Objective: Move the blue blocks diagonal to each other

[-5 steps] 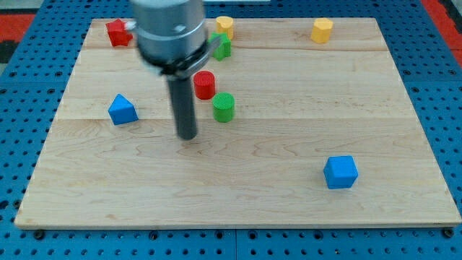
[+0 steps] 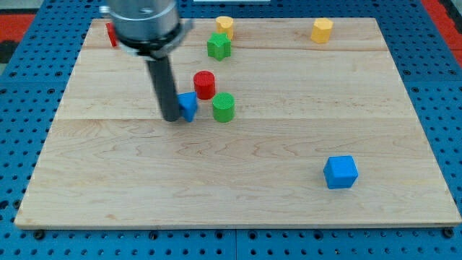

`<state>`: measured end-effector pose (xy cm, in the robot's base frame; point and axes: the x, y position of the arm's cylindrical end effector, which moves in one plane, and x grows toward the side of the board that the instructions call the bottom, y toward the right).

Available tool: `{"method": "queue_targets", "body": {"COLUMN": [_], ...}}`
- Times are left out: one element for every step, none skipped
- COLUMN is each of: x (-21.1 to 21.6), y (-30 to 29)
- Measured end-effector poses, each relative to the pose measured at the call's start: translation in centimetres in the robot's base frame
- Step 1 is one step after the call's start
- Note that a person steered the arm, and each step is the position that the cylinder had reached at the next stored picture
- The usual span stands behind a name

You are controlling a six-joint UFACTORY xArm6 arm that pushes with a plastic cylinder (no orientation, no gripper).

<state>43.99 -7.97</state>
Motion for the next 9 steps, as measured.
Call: {"method": "queue_targets", "body": {"x": [4.5, 7.6, 4.8, 3.8, 9.7, 12.1, 9.4, 9.0, 9.8], "y": [-1.9, 6.7, 15.2, 25.6, 28.0, 24.8, 17.7, 12.9, 15.7]}}
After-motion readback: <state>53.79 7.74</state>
